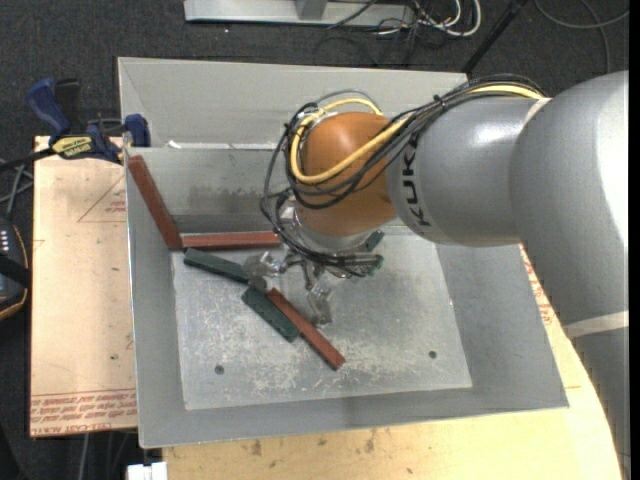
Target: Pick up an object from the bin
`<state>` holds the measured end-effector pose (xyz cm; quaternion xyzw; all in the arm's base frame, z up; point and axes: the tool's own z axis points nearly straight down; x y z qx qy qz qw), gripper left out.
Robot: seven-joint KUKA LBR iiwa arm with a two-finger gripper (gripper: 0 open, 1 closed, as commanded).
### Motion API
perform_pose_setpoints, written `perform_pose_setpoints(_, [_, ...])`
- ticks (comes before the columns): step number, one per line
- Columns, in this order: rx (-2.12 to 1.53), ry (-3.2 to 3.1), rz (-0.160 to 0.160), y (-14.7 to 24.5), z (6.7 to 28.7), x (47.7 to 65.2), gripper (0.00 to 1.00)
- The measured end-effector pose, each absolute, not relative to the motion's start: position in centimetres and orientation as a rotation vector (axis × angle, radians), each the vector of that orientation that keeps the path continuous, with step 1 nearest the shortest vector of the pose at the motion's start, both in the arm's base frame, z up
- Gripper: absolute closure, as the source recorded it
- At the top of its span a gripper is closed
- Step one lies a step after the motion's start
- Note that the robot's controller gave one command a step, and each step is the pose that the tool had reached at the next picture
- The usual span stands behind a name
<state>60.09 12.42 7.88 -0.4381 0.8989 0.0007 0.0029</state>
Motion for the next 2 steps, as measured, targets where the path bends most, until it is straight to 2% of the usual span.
perform_pose_setpoints(1, [-1.3,2.855,0.005,18.98,7.12,58.69,1.0])
perform_pose_setpoints(2, [-1.3,2.855,0.005,18.98,7.12,58.69,1.0])
